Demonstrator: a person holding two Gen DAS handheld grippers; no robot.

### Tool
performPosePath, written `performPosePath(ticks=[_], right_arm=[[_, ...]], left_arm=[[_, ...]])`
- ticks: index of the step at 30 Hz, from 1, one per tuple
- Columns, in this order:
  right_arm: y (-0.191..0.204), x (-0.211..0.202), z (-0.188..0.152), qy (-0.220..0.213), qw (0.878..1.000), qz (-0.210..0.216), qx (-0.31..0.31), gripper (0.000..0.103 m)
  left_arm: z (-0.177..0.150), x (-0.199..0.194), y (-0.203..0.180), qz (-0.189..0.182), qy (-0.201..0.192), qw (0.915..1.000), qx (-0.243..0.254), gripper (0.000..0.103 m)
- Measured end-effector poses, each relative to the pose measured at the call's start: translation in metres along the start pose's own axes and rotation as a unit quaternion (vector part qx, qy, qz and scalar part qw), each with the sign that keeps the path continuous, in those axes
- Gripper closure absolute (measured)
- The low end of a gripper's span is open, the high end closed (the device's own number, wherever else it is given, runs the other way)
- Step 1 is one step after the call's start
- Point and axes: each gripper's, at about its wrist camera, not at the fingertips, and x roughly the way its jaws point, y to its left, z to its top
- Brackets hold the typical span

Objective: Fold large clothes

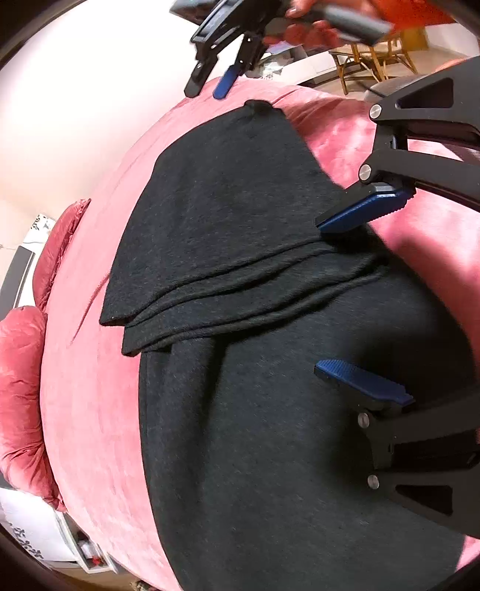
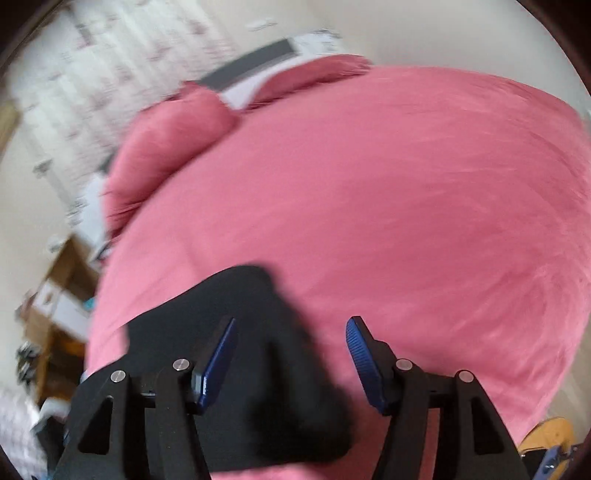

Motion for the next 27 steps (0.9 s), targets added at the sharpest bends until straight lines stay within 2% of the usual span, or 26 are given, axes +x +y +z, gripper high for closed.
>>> performPosePath(ticks=[3, 7, 10, 13, 16, 19, 22, 25, 26, 27], right_arm=[[0.034, 0.003, -0.03, 0.038, 0.997, 0.057, -0.031, 0.04], [0.082, 0.019, -0.076, 0.087, 0.988, 0.116, -0.057, 0.04], [0.108, 0.028, -0.099, 0.1, 0.985, 0.123, -0.072, 0.04], [0.121, 0.019, -0.109, 0.105, 0.982, 0.121, -0.103, 0.04], [0.154, 0.027, -0.114, 0.099, 0.98, 0.093, -0.149, 0.04], [0.187, 0.037, -0.128, 0.08, 0.972, 0.03, -0.221, 0.04], [0.207, 0.059, -0.143, 0.079, 0.95, -0.037, -0.301, 0.04], [0.216, 0.089, -0.161, 0.082, 0.915, -0.115, -0.377, 0.038], [0.218, 0.094, -0.163, 0.074, 0.908, -0.128, -0.393, 0.038], [0.217, 0.097, -0.161, 0.071, 0.906, -0.133, -0.396, 0.043]], left_arm=[[-0.019, -0.021, 0.01, 0.01, -0.016, 0.9998, 0.0, 0.032], [-0.038, -0.064, 0.048, 0.016, -0.045, 0.998, -0.043, 0.032], [-0.058, -0.091, 0.082, 0.044, -0.055, 0.9931, -0.094, 0.032], [-0.076, -0.106, 0.114, 0.05, -0.064, 0.9859, -0.146, 0.032], [-0.088, -0.12, 0.136, 0.051, -0.078, 0.9785, -0.184, 0.032], [-0.097, -0.129, 0.148, 0.05, -0.088, 0.9734, -0.206, 0.031], [-0.103, -0.135, 0.161, 0.06, -0.094, 0.9683, -0.223, 0.031], [-0.113, -0.149, 0.181, 0.061, -0.109, 0.9589, -0.255, 0.031], [-0.115, -0.152, 0.186, 0.062, -0.113, 0.9566, -0.262, 0.031], [-0.119, -0.16, 0.193, 0.065, -0.12, 0.953, -0.271, 0.031]])
